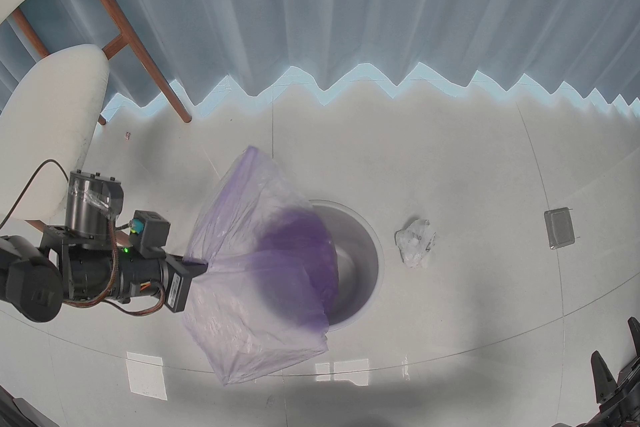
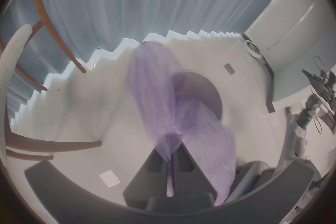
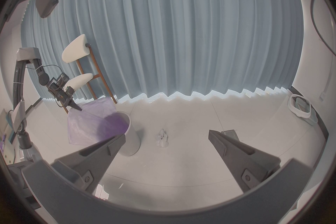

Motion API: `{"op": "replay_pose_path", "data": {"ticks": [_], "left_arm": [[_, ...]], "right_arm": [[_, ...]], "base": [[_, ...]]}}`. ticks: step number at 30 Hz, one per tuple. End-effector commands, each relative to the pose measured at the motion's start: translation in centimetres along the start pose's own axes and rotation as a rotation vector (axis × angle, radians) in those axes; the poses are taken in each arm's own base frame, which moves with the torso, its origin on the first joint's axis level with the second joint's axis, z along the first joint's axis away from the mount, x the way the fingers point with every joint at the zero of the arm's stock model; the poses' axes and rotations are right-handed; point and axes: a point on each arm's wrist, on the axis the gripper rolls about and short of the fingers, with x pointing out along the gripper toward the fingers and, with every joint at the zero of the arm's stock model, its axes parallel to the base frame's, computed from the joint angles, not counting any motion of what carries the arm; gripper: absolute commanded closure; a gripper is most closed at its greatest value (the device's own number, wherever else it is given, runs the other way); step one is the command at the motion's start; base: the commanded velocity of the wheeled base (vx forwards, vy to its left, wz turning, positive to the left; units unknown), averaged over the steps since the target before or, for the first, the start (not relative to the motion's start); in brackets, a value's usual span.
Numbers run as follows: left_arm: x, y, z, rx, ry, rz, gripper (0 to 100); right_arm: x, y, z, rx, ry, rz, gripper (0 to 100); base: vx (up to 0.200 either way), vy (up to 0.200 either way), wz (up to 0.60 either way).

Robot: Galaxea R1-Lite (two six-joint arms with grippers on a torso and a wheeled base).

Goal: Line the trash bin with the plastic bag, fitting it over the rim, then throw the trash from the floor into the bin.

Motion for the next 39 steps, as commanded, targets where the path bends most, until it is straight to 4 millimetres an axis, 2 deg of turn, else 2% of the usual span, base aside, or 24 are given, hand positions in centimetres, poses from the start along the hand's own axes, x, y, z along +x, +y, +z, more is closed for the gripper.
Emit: {"op": "replay_pose_path", "data": {"ticks": [1, 2, 7, 8, 9, 10, 12, 15, 18, 21, 23, 26, 29, 31, 32, 33, 37, 39], "left_arm": [[-0.7, -1.6, -1.2, 0.052, 0.017, -0.083, 100], [-0.7, -1.6, -1.2, 0.052, 0.017, -0.083, 100], [2.1, -3.2, -0.6, 0.130, 0.004, -0.150, 100], [3.0, -3.1, -0.3, 0.150, -0.006, -0.148, 100], [3.0, -3.1, -0.3, 0.150, -0.006, -0.148, 100], [5.1, -2.7, 1.0, 0.201, -0.051, -0.130, 100], [7.3, -2.1, 2.3, 0.242, -0.097, -0.109, 100], [9.5, -1.2, 3.6, 0.272, -0.130, -0.087, 100], [10.0, -1.1, 3.7, 0.270, -0.126, -0.080, 100], [11.3, -0.8, 5.6, 0.279, -0.166, -0.072, 100], [11.8, -1.1, 5.7, 0.280, -0.143, -0.091, 100], [11.1, -2.5, 5.3, 0.294, -0.126, -0.120, 100], [9.0, -3.6, 5.6, 0.312, -0.148, -0.142, 100], [8.5, -4.4, 5.2, 0.316, -0.146, -0.160, 100], [7.3, -5.6, 4.3, 0.323, -0.136, -0.196, 100], [7.2, -5.7, 4.2, 0.323, -0.132, -0.200, 100], [2.1, -9.2, -1.9, 0.273, -0.023, -0.354, 100], [0.0, -9.3, -4.1, 0.246, -0.008, -0.368, 100]], "right_arm": [[0.0, 0.0, -0.5, 0.000, 0.001, 0.000, 0], [0.0, 0.0, -0.5, 0.000, 0.001, 0.000, 0], [0.0, 0.0, -0.5, 0.000, 0.001, 0.002, 0], [0.0, 0.0, -0.5, 0.000, 0.001, 0.000, 0], [0.0, 0.0, -0.5, 0.000, 0.001, 0.000, 0], [0.0, 0.0, -0.5, 0.000, 0.001, 0.002, 0], [0.0, 0.0, -0.5, 0.000, 0.001, 0.000, 0], [0.0, 0.0, -0.5, 0.000, 0.001, 0.002, 0], [0.0, 0.0, -0.5, 0.000, 0.001, 0.002, 0], [0.0, 0.0, -0.5, 0.000, 0.001, 0.002, 0], [0.0, 0.0, -0.5, 0.000, 0.001, 0.000, 0], [0.0, 0.0, -0.5, 0.000, 0.001, 0.000, 0], [0.0, 0.0, -0.5, 0.000, 0.001, 0.000, 0], [0.0, 0.0, -0.5, 0.000, 0.001, 0.002, 0], [0.0, 0.0, -0.5, 0.000, 0.001, 0.000, 0], [0.0, 0.0, -0.5, 0.000, 0.001, 0.002, 0], [0.0, 0.0, -0.5, 0.000, 0.001, 0.000, 0], [0.0, 0.0, -0.5, 0.000, 0.001, 0.000, 0]], "base": [[0.000, 0.000, 0.00], [0.000, 0.000, 0.00], [0.000, 0.000, 0.00], [0.000, 0.000, 0.00], [0.000, 0.000, 0.00], [0.000, 0.000, 0.00], [0.000, 0.000, 0.00], [0.000, 0.000, 0.00], [0.000, 0.000, 0.00], [0.000, 0.000, 0.00], [0.000, 0.000, 0.00], [0.000, 0.000, 0.00], [0.000, 0.000, 0.00], [0.000, 0.000, 0.00], [0.000, 0.000, 0.00], [0.000, 0.000, 0.00], [0.000, 0.000, 0.00], [0.000, 0.000, 0.00]]}}
